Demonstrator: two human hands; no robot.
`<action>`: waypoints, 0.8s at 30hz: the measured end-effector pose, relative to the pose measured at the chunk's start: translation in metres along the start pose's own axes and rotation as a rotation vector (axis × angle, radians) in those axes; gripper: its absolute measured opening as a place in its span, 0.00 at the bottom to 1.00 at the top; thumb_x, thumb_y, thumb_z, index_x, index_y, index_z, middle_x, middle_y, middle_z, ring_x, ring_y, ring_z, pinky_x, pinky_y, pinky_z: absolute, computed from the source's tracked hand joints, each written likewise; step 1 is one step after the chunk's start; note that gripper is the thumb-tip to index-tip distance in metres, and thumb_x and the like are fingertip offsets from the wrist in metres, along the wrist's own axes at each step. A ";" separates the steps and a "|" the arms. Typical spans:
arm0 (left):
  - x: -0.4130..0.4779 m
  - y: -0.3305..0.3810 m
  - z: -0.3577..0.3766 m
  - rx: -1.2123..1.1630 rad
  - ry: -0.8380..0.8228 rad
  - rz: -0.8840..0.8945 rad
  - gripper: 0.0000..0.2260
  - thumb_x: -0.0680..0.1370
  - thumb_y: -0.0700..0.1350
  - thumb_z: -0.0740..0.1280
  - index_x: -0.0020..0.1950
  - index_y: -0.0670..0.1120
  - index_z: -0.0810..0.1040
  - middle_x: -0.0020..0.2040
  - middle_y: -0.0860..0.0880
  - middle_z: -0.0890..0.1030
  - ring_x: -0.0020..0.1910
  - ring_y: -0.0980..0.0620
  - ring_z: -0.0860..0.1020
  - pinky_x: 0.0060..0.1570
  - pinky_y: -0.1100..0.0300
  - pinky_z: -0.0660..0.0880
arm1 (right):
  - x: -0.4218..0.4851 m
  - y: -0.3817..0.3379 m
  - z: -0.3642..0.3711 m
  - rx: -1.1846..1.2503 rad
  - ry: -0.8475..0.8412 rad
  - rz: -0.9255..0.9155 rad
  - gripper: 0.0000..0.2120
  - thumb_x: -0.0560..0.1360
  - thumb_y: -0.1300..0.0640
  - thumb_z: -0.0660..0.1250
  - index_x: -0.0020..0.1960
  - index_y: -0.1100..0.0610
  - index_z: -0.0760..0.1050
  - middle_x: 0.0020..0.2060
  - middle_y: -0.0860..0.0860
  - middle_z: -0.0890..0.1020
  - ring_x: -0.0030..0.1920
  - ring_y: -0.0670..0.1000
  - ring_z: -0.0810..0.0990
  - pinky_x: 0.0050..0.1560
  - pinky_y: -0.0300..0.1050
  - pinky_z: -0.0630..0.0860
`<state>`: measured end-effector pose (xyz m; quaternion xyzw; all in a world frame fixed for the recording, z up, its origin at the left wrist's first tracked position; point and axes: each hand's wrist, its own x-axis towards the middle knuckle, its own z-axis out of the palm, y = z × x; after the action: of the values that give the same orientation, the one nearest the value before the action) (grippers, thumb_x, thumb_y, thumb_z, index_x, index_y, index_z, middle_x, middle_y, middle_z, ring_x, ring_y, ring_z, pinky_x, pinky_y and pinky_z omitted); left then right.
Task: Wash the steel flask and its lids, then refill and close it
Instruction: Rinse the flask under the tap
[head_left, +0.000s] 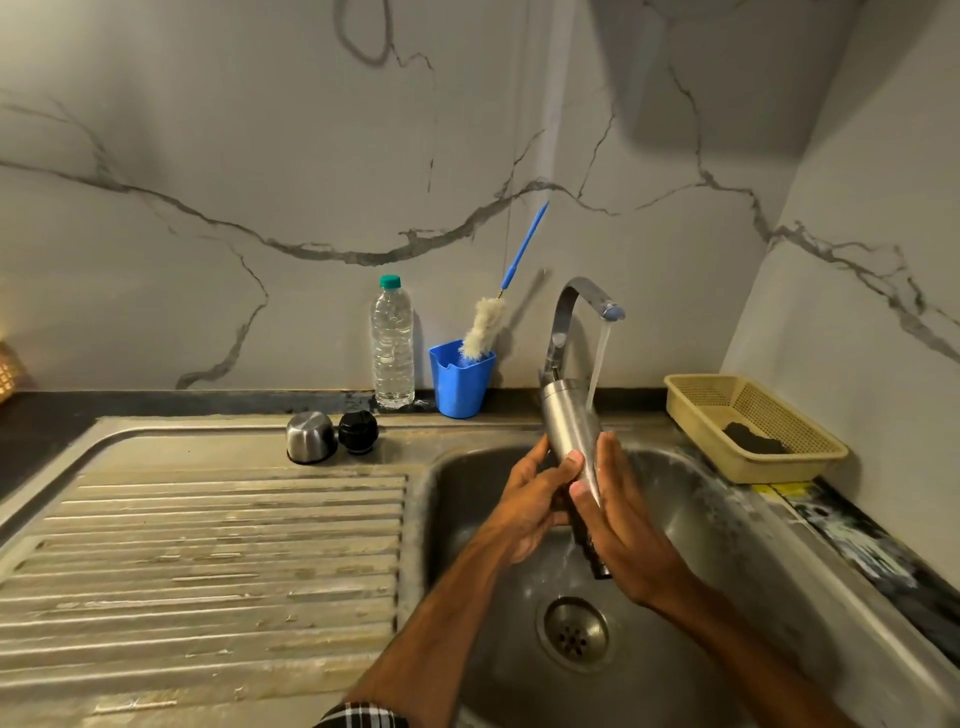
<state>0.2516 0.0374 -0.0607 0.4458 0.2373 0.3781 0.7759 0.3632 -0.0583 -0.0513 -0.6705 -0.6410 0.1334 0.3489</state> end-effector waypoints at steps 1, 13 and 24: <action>-0.001 0.000 0.001 -0.012 -0.009 0.002 0.33 0.77 0.46 0.72 0.80 0.51 0.63 0.67 0.40 0.79 0.62 0.40 0.81 0.55 0.43 0.82 | 0.002 -0.002 0.000 -0.078 -0.002 -0.048 0.33 0.81 0.34 0.44 0.78 0.44 0.32 0.78 0.41 0.32 0.78 0.41 0.34 0.79 0.49 0.44; -0.004 0.009 0.000 -0.005 -0.164 -0.027 0.21 0.81 0.44 0.68 0.74 0.50 0.71 0.64 0.42 0.80 0.62 0.42 0.80 0.62 0.42 0.78 | 0.105 -0.009 -0.029 0.454 0.147 0.056 0.28 0.84 0.41 0.51 0.81 0.47 0.53 0.76 0.46 0.63 0.70 0.46 0.69 0.61 0.37 0.68; 0.001 0.010 -0.006 -0.146 -0.025 -0.009 0.20 0.81 0.42 0.68 0.73 0.44 0.72 0.68 0.37 0.77 0.66 0.39 0.79 0.57 0.46 0.81 | 0.014 0.004 -0.010 0.287 -0.035 0.136 0.43 0.76 0.46 0.70 0.81 0.44 0.47 0.64 0.42 0.69 0.53 0.38 0.76 0.42 0.31 0.75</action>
<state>0.2440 0.0441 -0.0553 0.3917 0.2017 0.3852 0.8109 0.3748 -0.0471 -0.0432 -0.6531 -0.5745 0.2586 0.4201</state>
